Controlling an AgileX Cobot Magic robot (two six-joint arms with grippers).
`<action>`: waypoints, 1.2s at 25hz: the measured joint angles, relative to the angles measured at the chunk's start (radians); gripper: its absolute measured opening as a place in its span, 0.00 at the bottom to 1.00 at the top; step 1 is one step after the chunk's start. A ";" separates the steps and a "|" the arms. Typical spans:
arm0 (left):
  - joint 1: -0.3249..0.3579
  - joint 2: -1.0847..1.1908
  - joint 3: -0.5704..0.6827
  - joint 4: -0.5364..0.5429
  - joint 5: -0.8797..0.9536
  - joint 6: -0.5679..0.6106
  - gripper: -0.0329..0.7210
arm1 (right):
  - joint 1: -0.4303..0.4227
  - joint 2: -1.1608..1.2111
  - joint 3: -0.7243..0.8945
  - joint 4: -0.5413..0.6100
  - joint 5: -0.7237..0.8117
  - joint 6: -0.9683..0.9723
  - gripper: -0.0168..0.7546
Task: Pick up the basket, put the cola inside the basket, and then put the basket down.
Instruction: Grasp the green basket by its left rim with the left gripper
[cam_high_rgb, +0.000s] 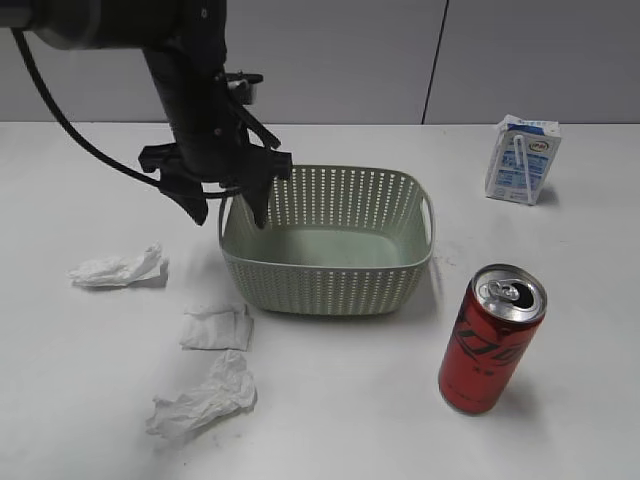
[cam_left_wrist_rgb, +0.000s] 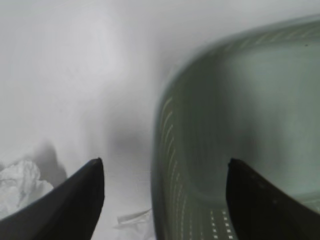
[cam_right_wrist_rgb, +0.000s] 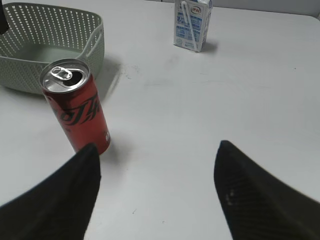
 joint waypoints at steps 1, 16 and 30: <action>-0.005 0.009 -0.001 0.000 0.000 -0.012 0.81 | 0.000 0.000 0.000 0.000 0.000 0.000 0.72; -0.009 0.073 -0.006 0.001 0.004 -0.159 0.45 | 0.000 0.000 0.000 0.000 0.000 0.000 0.72; 0.034 0.075 -0.006 -0.202 0.000 -0.173 0.04 | 0.000 0.000 0.000 0.000 0.000 0.000 0.72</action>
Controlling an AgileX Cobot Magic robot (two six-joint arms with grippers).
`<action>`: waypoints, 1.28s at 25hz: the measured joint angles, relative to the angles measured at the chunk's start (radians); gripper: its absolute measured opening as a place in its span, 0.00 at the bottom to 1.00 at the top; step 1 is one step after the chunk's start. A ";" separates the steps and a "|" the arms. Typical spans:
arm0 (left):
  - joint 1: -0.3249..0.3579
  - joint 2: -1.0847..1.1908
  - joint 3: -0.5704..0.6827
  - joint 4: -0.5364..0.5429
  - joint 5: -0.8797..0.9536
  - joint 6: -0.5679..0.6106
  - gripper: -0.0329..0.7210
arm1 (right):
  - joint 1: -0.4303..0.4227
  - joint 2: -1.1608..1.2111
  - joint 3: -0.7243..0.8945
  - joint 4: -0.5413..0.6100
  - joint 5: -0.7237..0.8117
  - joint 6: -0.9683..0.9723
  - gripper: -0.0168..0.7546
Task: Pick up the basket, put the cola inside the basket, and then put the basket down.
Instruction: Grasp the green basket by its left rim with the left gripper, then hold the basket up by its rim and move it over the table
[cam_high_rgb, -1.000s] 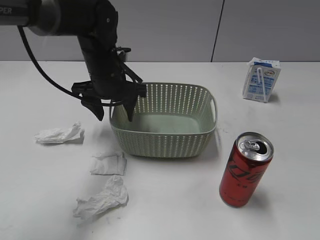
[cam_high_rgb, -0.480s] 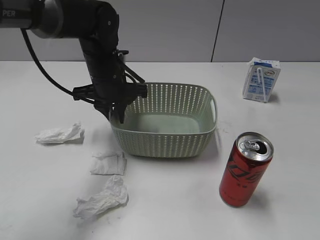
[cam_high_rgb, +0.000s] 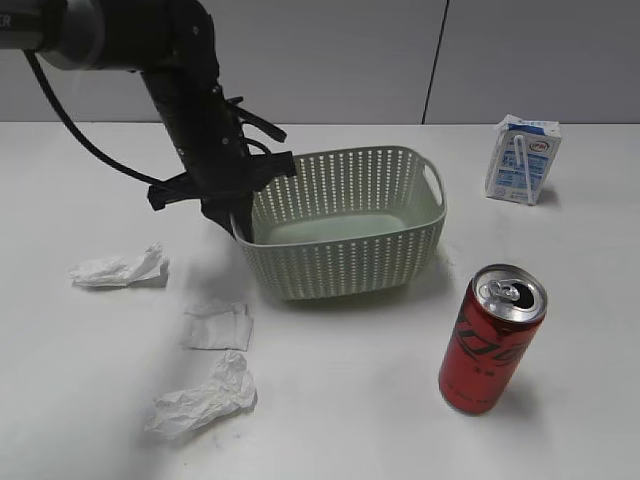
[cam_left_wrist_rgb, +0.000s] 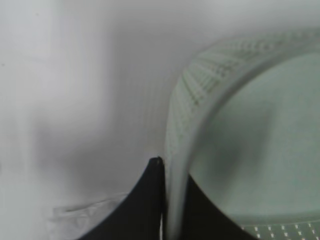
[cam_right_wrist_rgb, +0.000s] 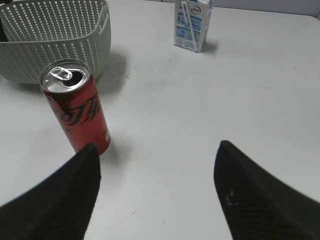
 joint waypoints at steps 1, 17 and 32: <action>0.007 -0.004 0.000 -0.001 -0.001 -0.001 0.04 | 0.000 0.000 0.000 0.000 0.000 0.000 0.72; 0.069 -0.156 0.000 0.122 0.116 0.060 0.04 | 0.000 0.000 0.000 0.002 -0.001 0.001 0.72; 0.035 -0.205 0.000 0.192 0.117 0.062 0.04 | 0.000 0.751 -0.396 0.232 0.075 -0.093 0.76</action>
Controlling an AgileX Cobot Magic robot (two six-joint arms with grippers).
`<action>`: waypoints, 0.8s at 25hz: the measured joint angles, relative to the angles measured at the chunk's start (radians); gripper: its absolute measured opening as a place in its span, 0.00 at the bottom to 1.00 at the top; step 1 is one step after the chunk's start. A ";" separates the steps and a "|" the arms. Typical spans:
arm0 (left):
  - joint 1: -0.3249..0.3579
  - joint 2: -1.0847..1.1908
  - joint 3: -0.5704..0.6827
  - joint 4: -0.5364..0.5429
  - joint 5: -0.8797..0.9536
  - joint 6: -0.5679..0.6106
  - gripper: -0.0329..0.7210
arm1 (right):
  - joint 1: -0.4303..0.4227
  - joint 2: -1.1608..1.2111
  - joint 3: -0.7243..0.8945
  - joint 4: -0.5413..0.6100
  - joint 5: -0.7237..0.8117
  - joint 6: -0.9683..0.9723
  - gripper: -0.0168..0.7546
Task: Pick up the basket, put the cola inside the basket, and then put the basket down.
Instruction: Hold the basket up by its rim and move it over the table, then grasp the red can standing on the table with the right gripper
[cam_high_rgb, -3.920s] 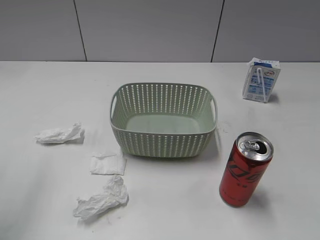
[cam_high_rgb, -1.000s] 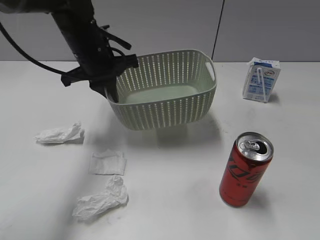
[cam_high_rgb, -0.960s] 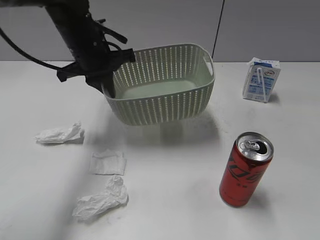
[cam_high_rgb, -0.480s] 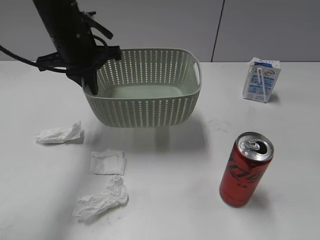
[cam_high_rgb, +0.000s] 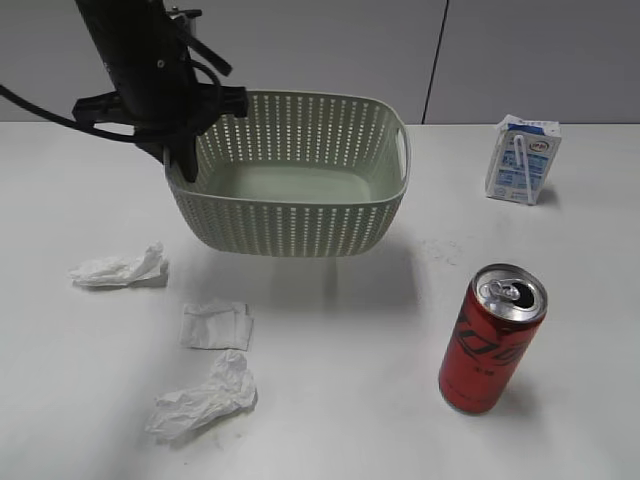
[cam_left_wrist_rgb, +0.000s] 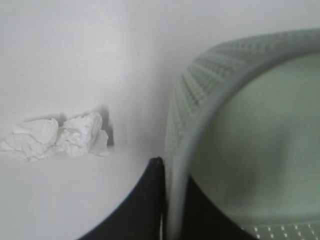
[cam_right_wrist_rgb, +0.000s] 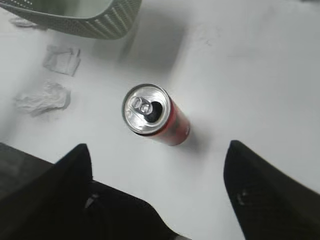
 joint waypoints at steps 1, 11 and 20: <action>-0.002 0.000 0.000 0.000 0.000 0.000 0.04 | 0.000 0.062 -0.043 0.029 0.016 -0.016 0.79; -0.004 0.000 0.000 0.000 -0.005 0.001 0.04 | 0.122 0.477 -0.205 0.011 0.085 -0.003 0.88; -0.004 0.000 0.000 -0.001 -0.007 0.001 0.04 | 0.381 0.629 -0.207 -0.212 -0.059 0.248 0.88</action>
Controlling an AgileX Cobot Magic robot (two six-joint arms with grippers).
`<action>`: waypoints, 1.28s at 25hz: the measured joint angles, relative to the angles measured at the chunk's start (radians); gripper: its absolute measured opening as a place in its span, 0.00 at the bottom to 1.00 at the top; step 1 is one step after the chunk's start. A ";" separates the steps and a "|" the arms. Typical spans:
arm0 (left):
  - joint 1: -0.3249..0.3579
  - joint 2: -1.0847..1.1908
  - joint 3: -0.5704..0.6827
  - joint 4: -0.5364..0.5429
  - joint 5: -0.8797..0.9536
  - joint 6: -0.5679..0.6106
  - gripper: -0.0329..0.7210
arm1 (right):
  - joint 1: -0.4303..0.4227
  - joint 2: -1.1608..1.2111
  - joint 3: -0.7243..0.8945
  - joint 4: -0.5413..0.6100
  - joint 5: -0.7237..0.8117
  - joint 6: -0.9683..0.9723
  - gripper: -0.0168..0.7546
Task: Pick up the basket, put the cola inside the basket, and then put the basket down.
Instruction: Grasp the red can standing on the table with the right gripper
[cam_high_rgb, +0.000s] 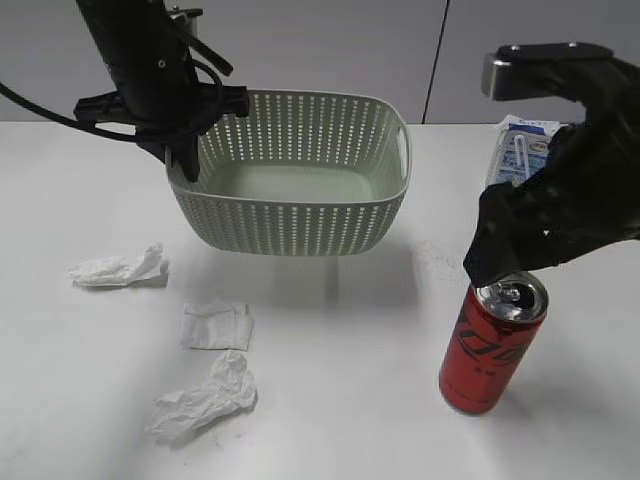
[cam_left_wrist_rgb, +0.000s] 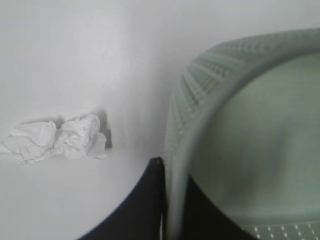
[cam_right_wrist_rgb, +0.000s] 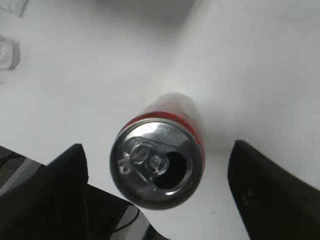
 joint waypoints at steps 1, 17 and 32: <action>0.000 0.000 0.000 0.000 0.000 0.000 0.04 | 0.001 0.022 0.000 -0.007 -0.006 0.010 0.88; 0.000 0.000 0.000 -0.003 0.001 0.000 0.04 | 0.002 0.223 0.000 -0.022 -0.017 0.064 0.80; 0.000 0.000 0.000 -0.005 -0.002 0.000 0.04 | 0.002 0.220 -0.100 -0.023 0.096 -0.009 0.67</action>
